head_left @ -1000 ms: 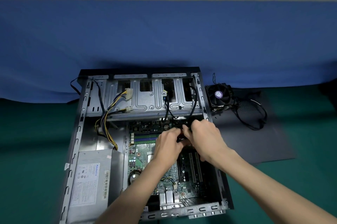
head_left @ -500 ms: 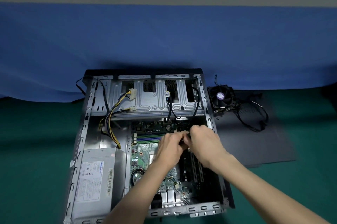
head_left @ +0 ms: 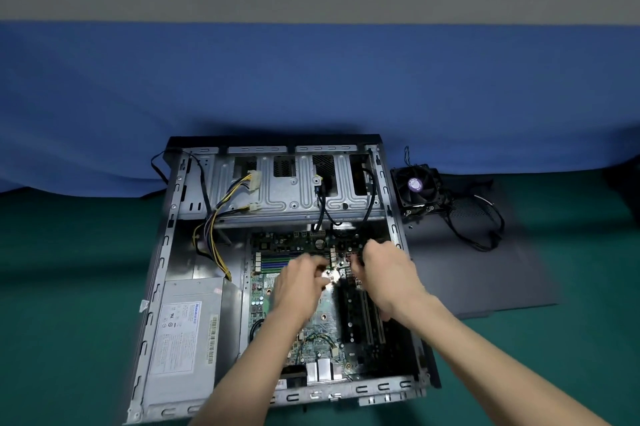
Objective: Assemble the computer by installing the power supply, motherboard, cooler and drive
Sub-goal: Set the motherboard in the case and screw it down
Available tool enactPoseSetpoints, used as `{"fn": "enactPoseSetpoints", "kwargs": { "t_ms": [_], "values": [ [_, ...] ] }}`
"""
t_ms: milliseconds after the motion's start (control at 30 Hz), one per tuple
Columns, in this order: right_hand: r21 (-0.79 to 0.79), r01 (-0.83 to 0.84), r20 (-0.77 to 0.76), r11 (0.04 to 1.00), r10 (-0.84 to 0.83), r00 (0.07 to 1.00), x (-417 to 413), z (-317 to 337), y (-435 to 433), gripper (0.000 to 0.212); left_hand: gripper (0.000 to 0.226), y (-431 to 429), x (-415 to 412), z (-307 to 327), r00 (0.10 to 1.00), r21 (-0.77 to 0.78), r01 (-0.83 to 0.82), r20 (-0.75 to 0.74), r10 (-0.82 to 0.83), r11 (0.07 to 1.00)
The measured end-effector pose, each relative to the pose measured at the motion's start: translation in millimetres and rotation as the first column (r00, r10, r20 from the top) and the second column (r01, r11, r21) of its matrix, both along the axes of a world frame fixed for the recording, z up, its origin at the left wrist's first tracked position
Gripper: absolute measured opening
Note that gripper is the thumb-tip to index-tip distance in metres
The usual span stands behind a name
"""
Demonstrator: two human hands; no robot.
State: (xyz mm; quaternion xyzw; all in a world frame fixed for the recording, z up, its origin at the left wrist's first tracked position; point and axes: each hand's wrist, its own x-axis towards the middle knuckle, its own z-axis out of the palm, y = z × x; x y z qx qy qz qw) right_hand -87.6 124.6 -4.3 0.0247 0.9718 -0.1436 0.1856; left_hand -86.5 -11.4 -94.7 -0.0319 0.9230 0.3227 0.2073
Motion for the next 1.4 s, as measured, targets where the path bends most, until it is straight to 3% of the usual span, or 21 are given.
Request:
{"fn": "enactPoseSetpoints", "kwargs": {
  "t_ms": [67, 267, 367, 400, 500, 600, 667, 733, 833, 967, 1167, 1300, 1400],
  "values": [
    [-0.016, 0.027, -0.011, 1.0, -0.027, 1.0, 7.0, -0.7, -1.6, 0.04, 0.04, -3.7, 7.1, 1.4, 0.996, -0.122, 0.084, 0.021, -0.082, 0.989],
    [-0.113, 0.177, -0.128, 0.978, -0.191, 0.973, 22.1, 9.2, 5.5, 0.046, 0.037, 3.9, 10.0, 1.6, 0.992, -0.143, 0.127, 0.011, -0.127, 0.982],
    [-0.309, 0.297, -0.098, 0.904, -0.341, 0.935, 24.1, 24.0, 23.9, 0.044, 0.037, 3.4, 11.7, 3.7, 0.992, -0.162, 0.128, 0.005, -0.129, 0.978],
    [-0.462, 0.357, -0.032, 0.812, -0.417, 0.908, 24.1, 28.8, 35.5, 0.041, 0.036, 3.1, 11.7, 5.6, 0.993, -0.168, 0.119, -0.003, -0.121, 0.979],
    [-0.806, 0.487, 0.2, 0.336, -0.62, 0.759, 22.6, 43.1, 83.2, 0.023, 0.027, 4.1, 12.1, 13.8, 0.997, -0.168, 0.058, -0.036, -0.065, 0.984],
    [-0.877, 0.479, 0.361, -0.034, -0.704, 0.612, 15.5, 43.6, 135.5, 0.018, 0.025, 13.8, 16.8, 24.2, 0.999, -0.111, 0.0, -0.042, -0.005, 0.994],
    [-0.859, 0.498, 0.408, -0.122, -0.749, 0.522, 10.4, 30.0, 162.3, 0.018, 0.024, 23.9, 20.7, 26.7, 0.999, -0.064, -0.032, -0.037, 0.029, 0.997],
    [-0.822, 0.558, 0.423, -0.115, -0.778, 0.464, 5.7, 7.4, 177.2, 0.011, 0.024, 34.6, 25.5, 26.8, 0.998, -0.039, -0.059, -0.03, 0.058, 0.998],
    [-0.753, 0.657, 0.483, -0.025, -0.699, 0.527, 1.4, -30.8, 177.1, 0.006, 0.024, 47.6, 31.2, 24.5, 0.994, -0.009, -0.106, -0.013, 0.106, 0.994],
    [-0.599, 0.696, 0.369, 0.395, -0.636, 0.678, -2.4, -75.7, 161.9, 0.017, 0.025, 56.7, 35.7, 21.4, 0.992, 0.012, -0.125, 0.023, 0.125, 0.992],
    [-0.369, 0.571, 0.243, 0.733, -0.517, 0.821, -11.3, -106.7, 136.5, 0.039, 0.025, 54.9, 33.3, 19.8, 0.993, -0.005, -0.119, -0.005, 0.119, 0.993],
    [-0.219, 0.458, 0.132, 0.861, -0.439, 0.889, -16.6, -111.8, 125.2, 0.038, 0.025, 55.2, 33.0, 17.8, 0.992, -0.013, -0.125, -0.001, 0.125, 0.992],
    [-0.152, 0.405, 0.103, 0.902, -0.393, 0.914, -18.1, -115.4, 123.8, 0.035, 0.025, 54.0, 32.2, 20.1, 0.991, -0.015, -0.135, 0.02, 0.136, 0.991]
  ]
}}
